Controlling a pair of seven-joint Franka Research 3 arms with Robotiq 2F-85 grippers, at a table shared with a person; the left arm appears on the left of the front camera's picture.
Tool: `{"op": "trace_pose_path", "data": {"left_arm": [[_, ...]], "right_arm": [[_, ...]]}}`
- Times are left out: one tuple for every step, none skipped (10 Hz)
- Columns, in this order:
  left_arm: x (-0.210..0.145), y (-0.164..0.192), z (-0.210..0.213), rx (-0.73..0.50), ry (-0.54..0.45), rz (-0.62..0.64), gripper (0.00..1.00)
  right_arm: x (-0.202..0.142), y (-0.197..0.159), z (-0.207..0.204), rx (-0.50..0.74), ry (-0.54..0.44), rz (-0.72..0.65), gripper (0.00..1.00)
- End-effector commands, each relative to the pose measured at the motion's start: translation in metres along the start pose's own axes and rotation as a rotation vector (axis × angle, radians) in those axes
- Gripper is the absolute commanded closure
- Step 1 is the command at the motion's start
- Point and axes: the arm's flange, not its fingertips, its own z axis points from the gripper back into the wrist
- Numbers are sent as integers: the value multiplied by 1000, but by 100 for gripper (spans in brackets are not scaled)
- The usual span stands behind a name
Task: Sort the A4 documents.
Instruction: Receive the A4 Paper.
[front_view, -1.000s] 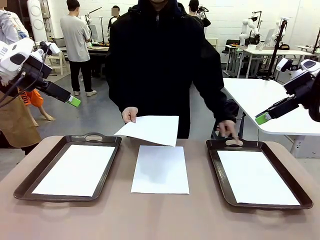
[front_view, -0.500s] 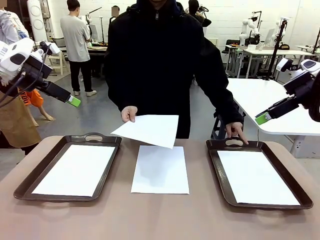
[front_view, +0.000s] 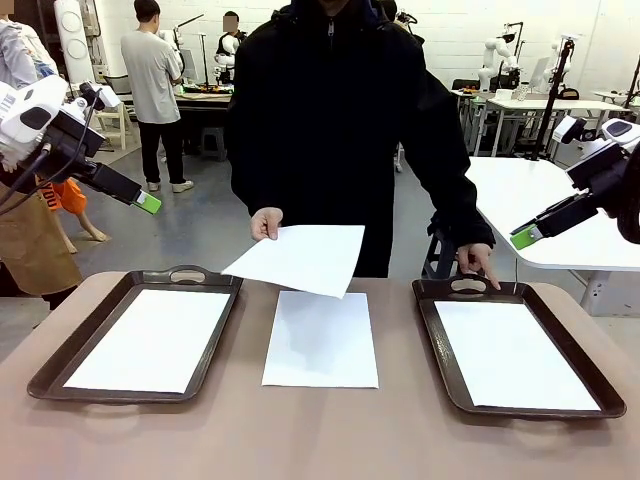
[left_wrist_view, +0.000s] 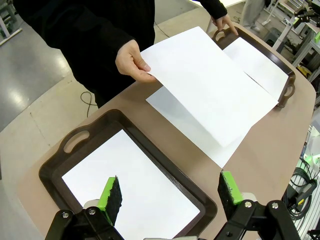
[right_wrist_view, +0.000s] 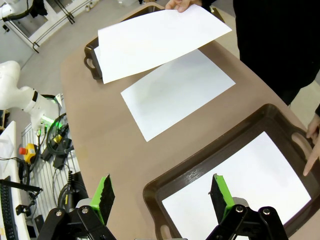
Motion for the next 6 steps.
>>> {"op": "trace_pose_path", "data": {"left_arm": [[0,-1,1,4,4,-10,0],[0,-1,1,4,4,-10,0],[0,-1,1,4,4,-10,0],[0,-1,1,4,4,-10,0],[0,-1,1,4,4,-10,0],[0,-1,1,4,4,-10,0]], "right_arm": [[0,0,0,0,0,0,0],[-1,3,-18,50,-17,-63,0],[-2,5,-32,78,-31,-99,0],[-3,7,-53,115,-51,-172,0],[-4,6,-72,164,-65,-246,0],[-7,4,-86,184,-78,-314,0]]}}
